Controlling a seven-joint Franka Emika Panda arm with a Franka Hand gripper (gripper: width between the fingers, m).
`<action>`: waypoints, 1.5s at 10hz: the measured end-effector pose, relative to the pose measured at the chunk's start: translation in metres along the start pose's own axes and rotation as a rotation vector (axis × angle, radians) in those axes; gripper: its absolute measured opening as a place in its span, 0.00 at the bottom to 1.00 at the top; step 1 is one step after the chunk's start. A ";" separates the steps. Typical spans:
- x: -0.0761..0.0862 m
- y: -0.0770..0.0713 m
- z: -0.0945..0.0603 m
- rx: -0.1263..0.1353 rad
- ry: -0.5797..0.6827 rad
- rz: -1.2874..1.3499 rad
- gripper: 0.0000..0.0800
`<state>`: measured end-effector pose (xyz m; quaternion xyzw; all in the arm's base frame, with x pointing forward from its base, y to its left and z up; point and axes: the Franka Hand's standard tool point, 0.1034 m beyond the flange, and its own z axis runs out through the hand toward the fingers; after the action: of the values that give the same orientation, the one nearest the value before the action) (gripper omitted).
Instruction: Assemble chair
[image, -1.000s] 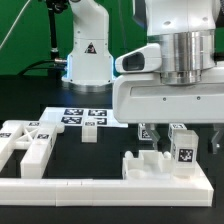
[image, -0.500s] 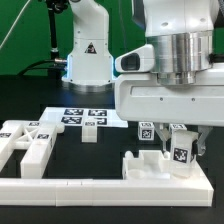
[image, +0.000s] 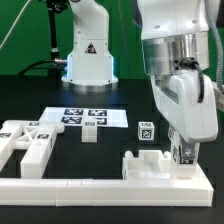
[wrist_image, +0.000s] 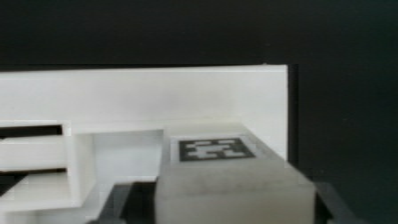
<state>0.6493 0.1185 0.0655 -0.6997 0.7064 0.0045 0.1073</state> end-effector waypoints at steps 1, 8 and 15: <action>0.000 0.000 0.000 0.000 0.000 0.000 0.36; -0.003 0.005 -0.004 -0.032 0.041 -0.916 0.81; -0.008 -0.003 -0.006 -0.052 0.072 -1.248 0.57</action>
Offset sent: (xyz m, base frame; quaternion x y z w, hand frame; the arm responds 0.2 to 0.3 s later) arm 0.0022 -0.0018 0.0073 -0.0027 0.0317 -0.4899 0.8712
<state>0.6511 0.1254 0.0727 -0.9825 0.1674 -0.0653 0.0488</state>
